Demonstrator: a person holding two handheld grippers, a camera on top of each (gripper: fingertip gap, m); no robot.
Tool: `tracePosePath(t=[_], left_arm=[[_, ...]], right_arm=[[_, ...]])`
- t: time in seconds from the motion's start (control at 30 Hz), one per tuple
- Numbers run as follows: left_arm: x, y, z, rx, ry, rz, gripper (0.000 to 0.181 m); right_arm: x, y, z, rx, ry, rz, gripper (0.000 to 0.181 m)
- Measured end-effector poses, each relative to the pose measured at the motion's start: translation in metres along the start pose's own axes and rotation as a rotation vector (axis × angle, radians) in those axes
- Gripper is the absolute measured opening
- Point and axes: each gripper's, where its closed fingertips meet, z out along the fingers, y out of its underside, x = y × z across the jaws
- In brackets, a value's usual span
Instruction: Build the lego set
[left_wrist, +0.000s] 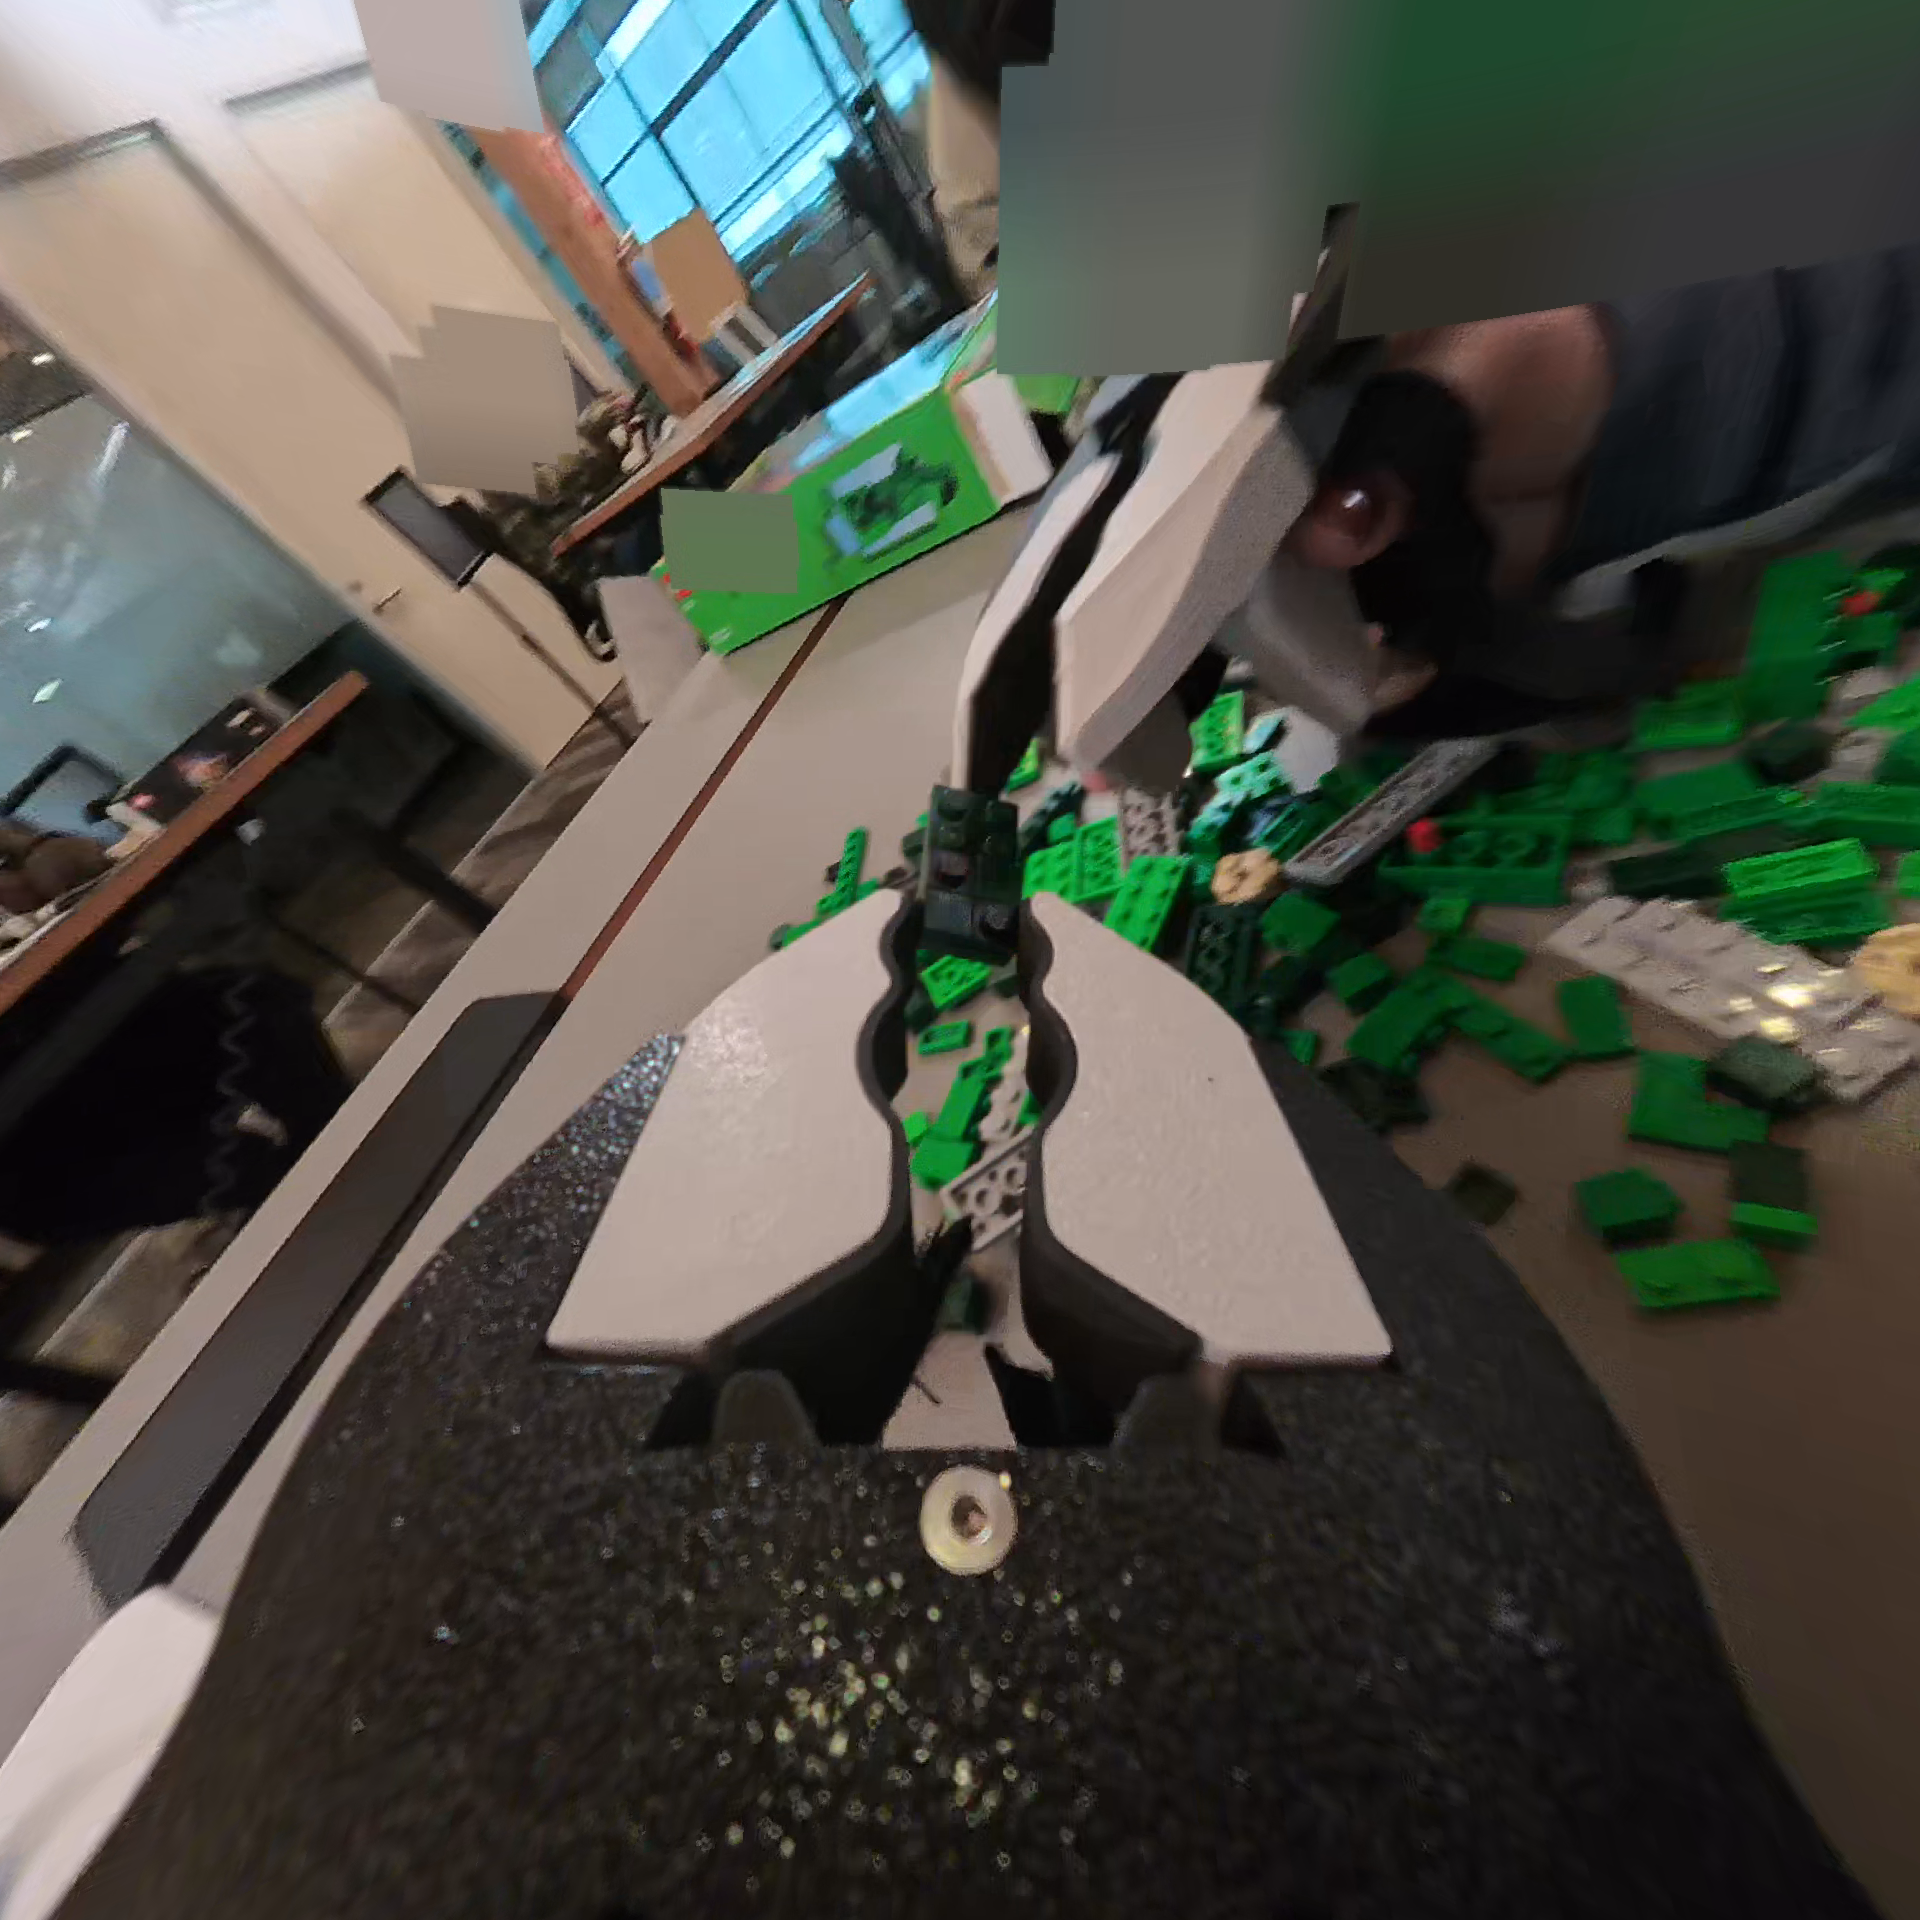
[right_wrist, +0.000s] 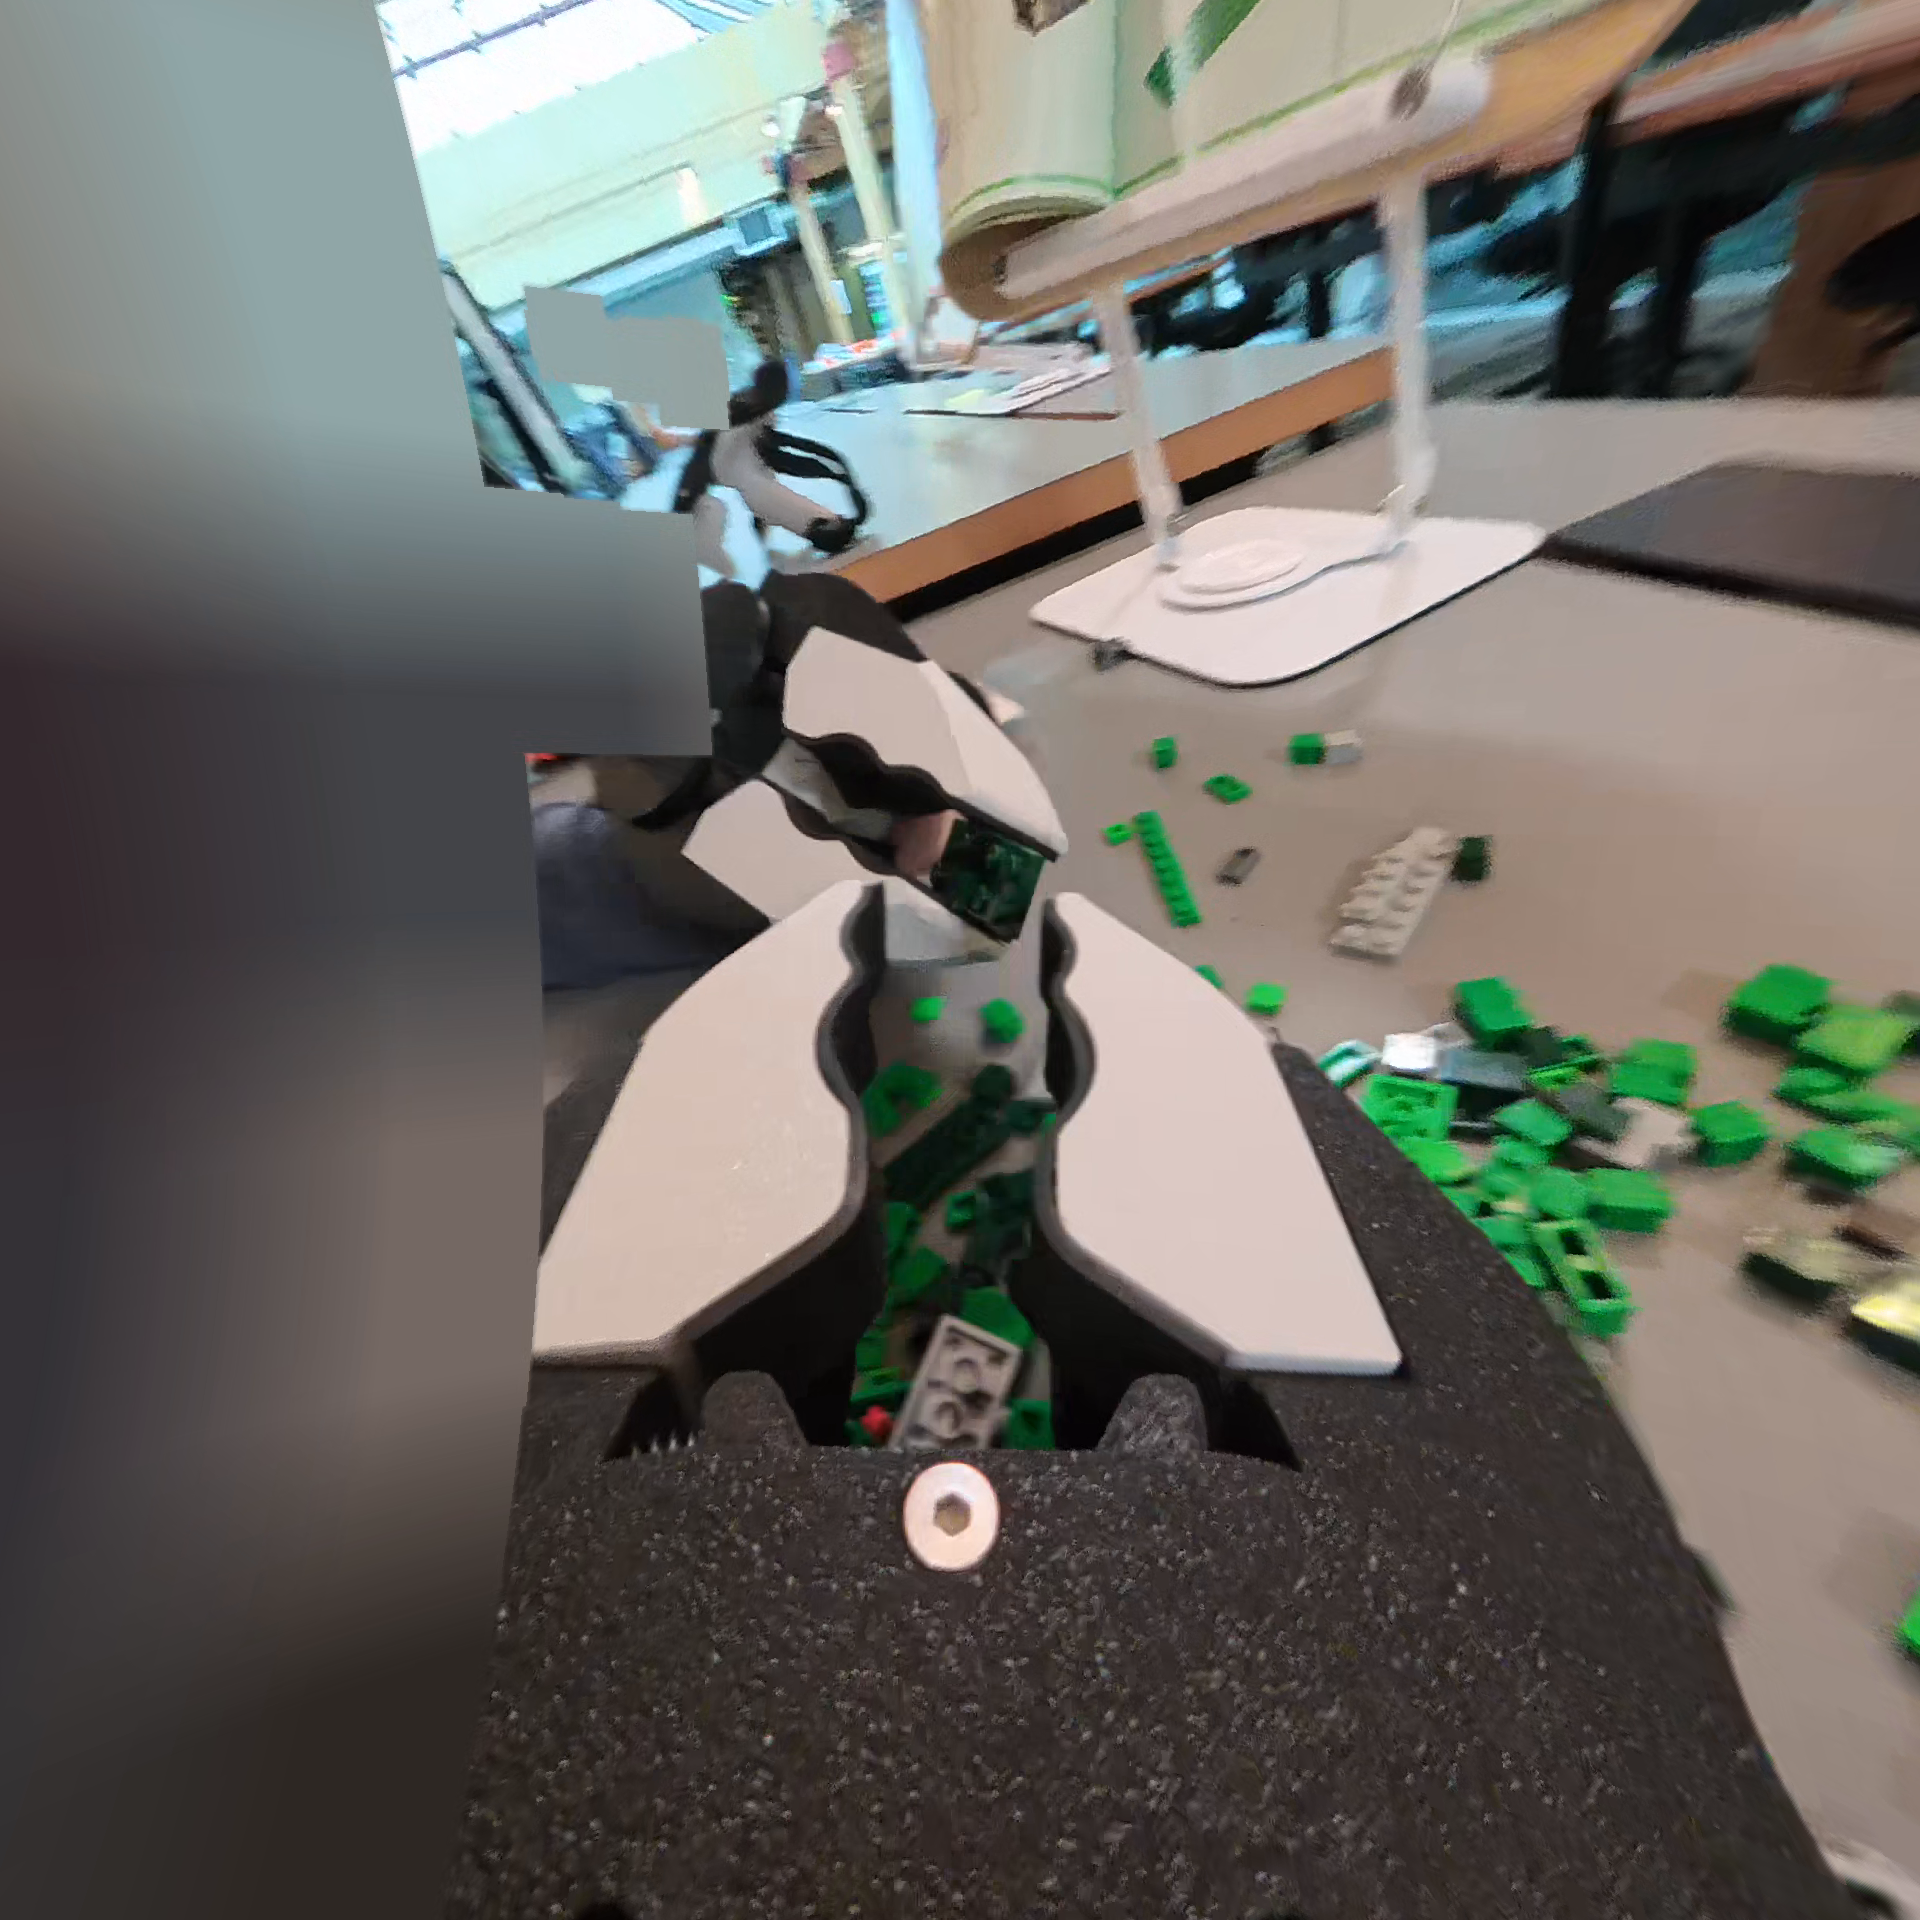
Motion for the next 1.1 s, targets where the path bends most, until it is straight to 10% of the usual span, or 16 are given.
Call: tracePosePath(t=[0.37, 0.6, 1.1], left_arm=[[0.021, 0.003, 0.007, -0.100, 0.146, -0.034, 0.018], [0.027, 0.007, 0.009, -0.110, 0.161, -0.006, 0.018], [0.001, -0.004, 0.001, -0.010, -0.124, 0.183, 0.016]], right_arm=[[0.019, 0.032, 0.003, -0.548, 0.495, -1.138, 0.046], [0.028, 0.035, 0.002, -0.622, 0.590, -1.256, 0.024], [0.035, 0.002, 0.000, -0.292, 0.761, -1.114, 0.016]])
